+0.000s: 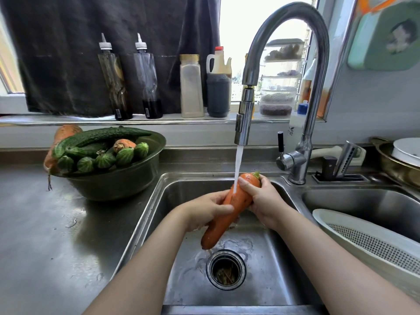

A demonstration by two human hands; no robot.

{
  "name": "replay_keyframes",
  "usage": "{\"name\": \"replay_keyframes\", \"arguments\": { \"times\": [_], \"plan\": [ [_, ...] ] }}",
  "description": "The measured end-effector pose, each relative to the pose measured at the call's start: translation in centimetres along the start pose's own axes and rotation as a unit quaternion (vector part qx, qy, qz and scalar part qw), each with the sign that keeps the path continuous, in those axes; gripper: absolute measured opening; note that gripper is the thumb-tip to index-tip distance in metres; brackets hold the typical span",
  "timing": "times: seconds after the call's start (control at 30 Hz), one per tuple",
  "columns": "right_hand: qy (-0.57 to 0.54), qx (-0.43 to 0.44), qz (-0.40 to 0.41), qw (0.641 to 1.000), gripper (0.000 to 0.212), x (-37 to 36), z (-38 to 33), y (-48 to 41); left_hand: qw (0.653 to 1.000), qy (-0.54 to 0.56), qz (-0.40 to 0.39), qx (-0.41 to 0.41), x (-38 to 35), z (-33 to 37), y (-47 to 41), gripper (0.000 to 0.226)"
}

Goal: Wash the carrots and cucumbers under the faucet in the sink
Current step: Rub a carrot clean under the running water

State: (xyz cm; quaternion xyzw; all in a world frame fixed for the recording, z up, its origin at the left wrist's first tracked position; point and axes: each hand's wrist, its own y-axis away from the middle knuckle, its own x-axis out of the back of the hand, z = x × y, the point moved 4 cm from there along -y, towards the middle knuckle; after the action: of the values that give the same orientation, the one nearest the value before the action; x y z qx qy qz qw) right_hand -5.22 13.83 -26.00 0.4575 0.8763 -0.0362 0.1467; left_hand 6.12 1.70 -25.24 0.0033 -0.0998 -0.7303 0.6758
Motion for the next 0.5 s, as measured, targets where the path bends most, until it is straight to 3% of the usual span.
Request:
{"name": "replay_keyframes", "arguments": {
  "times": [0.07, 0.17, 0.23, 0.3, 0.4, 0.5],
  "plan": [
    [0.002, 0.000, 0.000, 1.000, 0.076, -0.1, 0.2, -0.1, 1.000, 0.006, 0.001, -0.008, 0.1, 0.0, 0.1, 0.042],
    [-0.003, -0.004, -0.006, 1.000, 0.079, -0.2, 0.2, -0.3, 0.996, -0.036, 0.076, -0.014, -0.5, 0.6, 0.0, 0.028],
    [-0.013, -0.012, -0.027, 0.999, 0.077, -0.1, 0.2, -0.2, 0.989, -0.049, 0.136, -0.009, -0.8, 0.9, -0.2, 0.036],
    [-0.019, -0.023, -0.072, 0.997, 0.091, -0.3, 0.2, 0.0, 0.985, -0.032, 0.171, 0.000, -0.7, 1.0, -0.3, 0.047],
    [0.021, -0.025, -0.110, 0.993, 0.098, -0.6, 0.3, 0.4, 0.986, -0.012, 0.161, 0.035, 0.4, 0.3, 0.0, 0.055],
    [0.063, -0.011, -0.079, 0.995, 0.103, -0.3, 0.6, 0.5, 0.993, 0.017, 0.108, 0.042, 1.3, -0.3, 0.5, 0.040]
  ]
}}
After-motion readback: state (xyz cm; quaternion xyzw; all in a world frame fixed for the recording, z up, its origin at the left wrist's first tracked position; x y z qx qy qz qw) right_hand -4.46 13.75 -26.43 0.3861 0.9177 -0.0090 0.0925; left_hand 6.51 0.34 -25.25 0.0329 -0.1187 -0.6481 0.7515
